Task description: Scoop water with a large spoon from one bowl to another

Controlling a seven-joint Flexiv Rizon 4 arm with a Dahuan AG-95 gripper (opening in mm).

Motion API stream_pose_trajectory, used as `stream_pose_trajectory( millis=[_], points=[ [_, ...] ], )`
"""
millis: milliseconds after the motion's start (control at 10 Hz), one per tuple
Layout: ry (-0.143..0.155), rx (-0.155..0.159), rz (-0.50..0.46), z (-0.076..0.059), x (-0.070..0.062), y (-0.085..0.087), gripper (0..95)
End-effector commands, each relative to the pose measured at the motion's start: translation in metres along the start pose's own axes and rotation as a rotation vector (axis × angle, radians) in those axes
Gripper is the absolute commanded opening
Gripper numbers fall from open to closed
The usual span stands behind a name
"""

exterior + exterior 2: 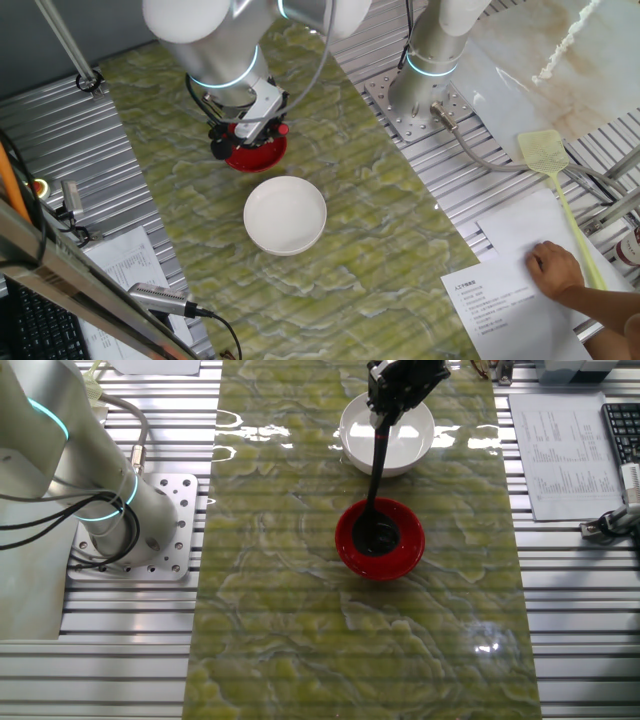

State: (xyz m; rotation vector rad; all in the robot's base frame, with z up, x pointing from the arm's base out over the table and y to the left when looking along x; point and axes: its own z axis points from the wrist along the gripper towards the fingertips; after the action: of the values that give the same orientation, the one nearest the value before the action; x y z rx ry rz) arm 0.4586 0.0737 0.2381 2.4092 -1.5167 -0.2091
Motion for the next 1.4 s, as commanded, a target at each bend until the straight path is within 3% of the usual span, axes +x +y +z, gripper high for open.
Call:
stream_pose_trajectory(
  millis=[100, 200, 700, 900, 1400],
  points=[
    [0.001, -0.045, -0.011, 0.0003, -0.0022, -0.0035, 0.0],
    [0.007, -0.063, -0.016, 0.0006, -0.0027, -0.0042, 0.0],
    [-0.002, -0.093, -0.043, 0.0045, -0.0026, -0.0063, 0.0],
    [-0.009, -0.125, -0.048, 0.0077, -0.002, -0.0075, 0.0],
    [-0.017, -0.155, -0.063, 0.0102, -0.0018, -0.0084, 0.0]
  ],
)
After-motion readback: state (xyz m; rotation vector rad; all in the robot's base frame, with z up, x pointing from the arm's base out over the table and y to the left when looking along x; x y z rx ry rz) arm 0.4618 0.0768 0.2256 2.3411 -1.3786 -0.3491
